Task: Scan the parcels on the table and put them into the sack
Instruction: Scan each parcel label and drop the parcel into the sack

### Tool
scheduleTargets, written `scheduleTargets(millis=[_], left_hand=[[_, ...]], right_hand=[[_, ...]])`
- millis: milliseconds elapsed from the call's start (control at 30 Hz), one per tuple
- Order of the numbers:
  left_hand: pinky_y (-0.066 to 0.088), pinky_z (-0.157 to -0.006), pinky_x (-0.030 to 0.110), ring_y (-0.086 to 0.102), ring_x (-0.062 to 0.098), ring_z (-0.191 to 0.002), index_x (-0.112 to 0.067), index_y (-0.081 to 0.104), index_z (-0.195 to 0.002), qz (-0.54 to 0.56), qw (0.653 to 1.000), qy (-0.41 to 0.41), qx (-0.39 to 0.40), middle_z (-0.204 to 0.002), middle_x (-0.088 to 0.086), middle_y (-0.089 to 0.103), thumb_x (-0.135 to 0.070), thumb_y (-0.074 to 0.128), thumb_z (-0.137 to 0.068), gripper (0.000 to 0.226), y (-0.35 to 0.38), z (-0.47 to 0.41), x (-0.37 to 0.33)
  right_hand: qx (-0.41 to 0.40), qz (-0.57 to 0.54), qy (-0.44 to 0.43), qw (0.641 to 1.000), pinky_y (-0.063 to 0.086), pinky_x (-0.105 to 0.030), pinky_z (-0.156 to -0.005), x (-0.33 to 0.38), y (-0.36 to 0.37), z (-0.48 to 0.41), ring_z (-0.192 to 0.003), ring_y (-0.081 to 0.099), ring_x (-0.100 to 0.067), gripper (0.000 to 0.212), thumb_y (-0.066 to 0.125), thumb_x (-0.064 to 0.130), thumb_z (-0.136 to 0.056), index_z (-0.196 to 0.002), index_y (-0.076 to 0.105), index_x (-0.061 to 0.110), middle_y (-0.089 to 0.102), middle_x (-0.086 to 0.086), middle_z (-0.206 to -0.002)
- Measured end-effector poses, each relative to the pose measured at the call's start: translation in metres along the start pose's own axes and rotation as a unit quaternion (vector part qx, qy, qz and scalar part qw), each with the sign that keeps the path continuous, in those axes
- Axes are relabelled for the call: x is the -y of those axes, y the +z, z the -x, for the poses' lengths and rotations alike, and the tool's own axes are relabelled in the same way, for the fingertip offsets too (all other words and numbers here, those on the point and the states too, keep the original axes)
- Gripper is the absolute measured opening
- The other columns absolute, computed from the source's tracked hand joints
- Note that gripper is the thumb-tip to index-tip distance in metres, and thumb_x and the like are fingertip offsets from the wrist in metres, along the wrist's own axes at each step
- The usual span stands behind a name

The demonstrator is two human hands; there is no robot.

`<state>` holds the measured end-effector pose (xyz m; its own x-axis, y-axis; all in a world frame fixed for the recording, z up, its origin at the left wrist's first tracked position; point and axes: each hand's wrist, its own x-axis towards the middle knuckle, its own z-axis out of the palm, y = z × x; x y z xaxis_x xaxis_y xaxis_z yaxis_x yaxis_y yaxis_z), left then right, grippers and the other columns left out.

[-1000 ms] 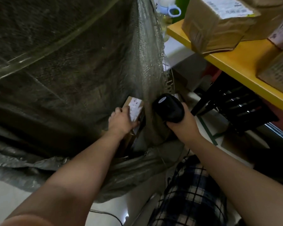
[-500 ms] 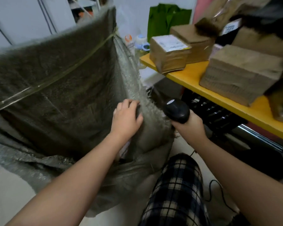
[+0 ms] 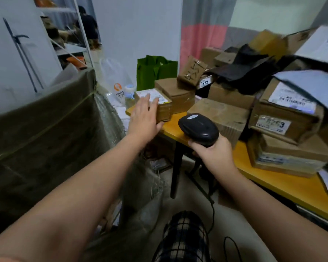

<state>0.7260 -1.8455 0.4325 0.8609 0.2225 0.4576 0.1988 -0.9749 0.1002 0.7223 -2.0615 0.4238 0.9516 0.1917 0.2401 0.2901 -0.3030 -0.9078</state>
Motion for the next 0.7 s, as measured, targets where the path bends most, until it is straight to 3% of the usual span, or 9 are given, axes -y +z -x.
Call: scheduleTargets(millis=[33, 100, 167, 267, 367, 500, 633, 700], left_hand=[[0.015, -0.117, 0.045, 0.010, 0.034, -0.146, -0.014, 0.014, -0.152, -0.034, 0.999, 0.005, 0.018, -0.158, 0.017, 0.012, -0.045, 0.067, -0.084, 0.092, 0.003, -0.012, 0.005], [0.013, -0.117, 0.046, 0.007, 0.035, -0.146, -0.018, 0.005, -0.153, -0.113, 0.991, 0.025, 0.065, -0.158, 0.017, 0.008, -0.050, 0.071, -0.078, 0.104, 0.011, -0.027, 0.015], [0.023, -0.114, 0.046, 0.015, 0.035, -0.143, -0.020, 0.002, -0.152, -0.178, 0.979, 0.053, 0.081, -0.155, 0.018, 0.015, -0.047, 0.073, -0.078, 0.106, 0.019, -0.033, 0.024], [0.036, -0.104, 0.044, 0.029, 0.035, -0.134, -0.015, 0.009, -0.149, -0.216, 0.971, 0.096, 0.047, -0.146, 0.017, 0.028, -0.037, 0.071, -0.080, 0.095, 0.022, -0.030, 0.030], [0.035, -0.105, 0.043, 0.030, 0.034, -0.132, -0.012, 0.017, -0.148, -0.162, 0.981, 0.104, 0.025, -0.145, 0.017, 0.032, -0.039, 0.072, -0.078, 0.093, 0.016, -0.012, 0.031], [0.034, -0.104, 0.049, 0.037, 0.039, -0.125, -0.006, 0.035, -0.144, 0.001, 0.998, 0.054, -0.046, -0.137, 0.021, 0.042, -0.034, 0.078, -0.069, 0.090, -0.004, 0.038, 0.019], [0.038, -0.099, 0.054, 0.044, 0.043, -0.116, -0.003, 0.043, -0.138, 0.075, 0.991, 0.014, -0.112, -0.127, 0.023, 0.048, -0.036, 0.082, -0.064, 0.090, -0.027, 0.090, -0.007], [0.039, -0.097, 0.054, 0.046, 0.042, -0.112, -0.002, 0.043, -0.138, 0.087, 0.989, 0.015, -0.119, -0.123, 0.022, 0.049, -0.041, 0.082, -0.063, 0.092, -0.040, 0.108, -0.022]], right_hand=[[0.004, -0.008, 0.002, 1.000, 0.053, -0.026, -0.080, 0.001, 0.003, -0.005, -0.090, 0.067, -0.010, 0.040, 0.081, 0.022, -0.071, -0.107, 0.064, 0.029, 0.069, 0.010, -0.093], [0.010, -0.016, -0.003, 1.000, 0.048, -0.010, -0.074, 0.001, 0.010, -0.010, -0.086, 0.063, 0.007, 0.039, 0.081, 0.022, -0.071, -0.103, 0.061, 0.034, 0.066, 0.019, -0.087], [0.014, -0.016, -0.007, 1.000, 0.040, 0.001, -0.064, 0.000, 0.014, -0.013, -0.079, 0.055, 0.021, 0.039, 0.081, 0.022, -0.072, -0.100, 0.058, 0.037, 0.060, 0.027, -0.083], [0.017, -0.013, 0.000, 1.000, 0.041, -0.002, -0.063, -0.003, 0.017, -0.013, -0.080, 0.055, 0.016, 0.039, 0.080, 0.023, -0.073, -0.103, 0.060, 0.033, 0.060, 0.025, -0.084], [0.021, -0.017, 0.005, 1.000, 0.046, -0.012, -0.073, -0.004, 0.016, -0.011, -0.086, 0.059, 0.006, 0.039, 0.080, 0.021, -0.074, -0.107, 0.061, 0.029, 0.062, 0.022, -0.088], [0.031, -0.069, 0.020, 0.997, 0.053, -0.031, -0.089, 0.002, 0.008, -0.001, -0.101, 0.065, -0.016, 0.047, 0.080, 0.016, -0.075, -0.119, 0.063, 0.014, 0.070, 0.000, -0.105], [0.013, -0.178, 0.008, 0.984, 0.051, -0.018, -0.088, 0.016, -0.002, 0.023, -0.105, 0.064, -0.006, 0.051, 0.080, 0.014, -0.075, -0.123, 0.063, 0.014, 0.070, 0.001, -0.113], [0.017, -0.249, 0.006, 0.968, 0.052, -0.020, -0.090, 0.024, -0.005, 0.037, -0.107, 0.065, -0.009, 0.048, 0.077, 0.011, -0.078, -0.124, 0.062, 0.012, 0.070, -0.001, -0.115]])
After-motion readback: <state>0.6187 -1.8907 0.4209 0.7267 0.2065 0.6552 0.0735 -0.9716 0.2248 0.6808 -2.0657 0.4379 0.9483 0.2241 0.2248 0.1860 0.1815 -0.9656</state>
